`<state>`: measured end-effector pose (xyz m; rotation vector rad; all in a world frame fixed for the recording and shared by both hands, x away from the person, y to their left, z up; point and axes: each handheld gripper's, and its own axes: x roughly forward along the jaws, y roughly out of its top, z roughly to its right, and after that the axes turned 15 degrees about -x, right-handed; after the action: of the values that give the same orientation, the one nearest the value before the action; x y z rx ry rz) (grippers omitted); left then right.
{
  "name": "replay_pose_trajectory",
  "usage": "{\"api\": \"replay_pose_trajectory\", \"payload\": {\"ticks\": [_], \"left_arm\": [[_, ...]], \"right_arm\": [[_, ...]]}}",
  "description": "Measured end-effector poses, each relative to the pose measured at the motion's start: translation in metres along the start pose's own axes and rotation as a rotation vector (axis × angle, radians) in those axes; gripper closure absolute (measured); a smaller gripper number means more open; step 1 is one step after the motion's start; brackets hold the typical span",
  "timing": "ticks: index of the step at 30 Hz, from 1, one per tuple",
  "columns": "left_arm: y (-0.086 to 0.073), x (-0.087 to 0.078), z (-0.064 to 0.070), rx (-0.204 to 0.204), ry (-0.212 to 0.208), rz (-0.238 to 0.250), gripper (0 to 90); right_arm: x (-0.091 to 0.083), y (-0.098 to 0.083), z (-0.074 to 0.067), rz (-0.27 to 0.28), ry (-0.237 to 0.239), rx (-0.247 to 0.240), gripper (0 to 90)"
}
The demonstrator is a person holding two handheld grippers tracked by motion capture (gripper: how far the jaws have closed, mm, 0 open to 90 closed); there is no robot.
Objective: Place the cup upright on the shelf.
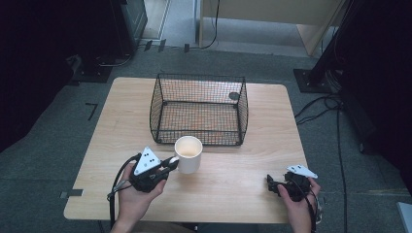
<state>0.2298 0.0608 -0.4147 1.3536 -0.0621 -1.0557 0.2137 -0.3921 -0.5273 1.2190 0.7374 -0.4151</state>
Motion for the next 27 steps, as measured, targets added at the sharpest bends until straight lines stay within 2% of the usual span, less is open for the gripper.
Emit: {"api": "replay_pose_trajectory", "payload": {"ticks": [5, 9, 17, 23, 27], "left_arm": [[0.008, -0.001, 0.001, 0.011, -0.003, 0.007, 81.2], [0.017, -0.001, 0.003, 0.012, -0.024, 0.01, 81.2], [0.039, 0.001, 0.01, 0.044, -0.043, 0.033, 81.2], [0.052, 0.005, 0.013, 0.067, -0.044, 0.041, 81.2], [0.06, 0.009, 0.011, 0.062, -0.044, 0.052, 81.2]], "right_arm": [[0.0, 0.0, 0.0, 0.0, 0.0, 0.0, 0.0], [0.0, 0.0, 0.0, 0.0, 0.0, 0.0, 0.0], [0.0, 0.0, 0.0, 0.001, 0.0, 0.0, 0.0], [0.0, 0.0, 0.0, 0.0, 0.001, 0.001, 0.0], [0.0, 0.0, 0.0, 0.0, 0.0, 0.001, 0.0]]}}
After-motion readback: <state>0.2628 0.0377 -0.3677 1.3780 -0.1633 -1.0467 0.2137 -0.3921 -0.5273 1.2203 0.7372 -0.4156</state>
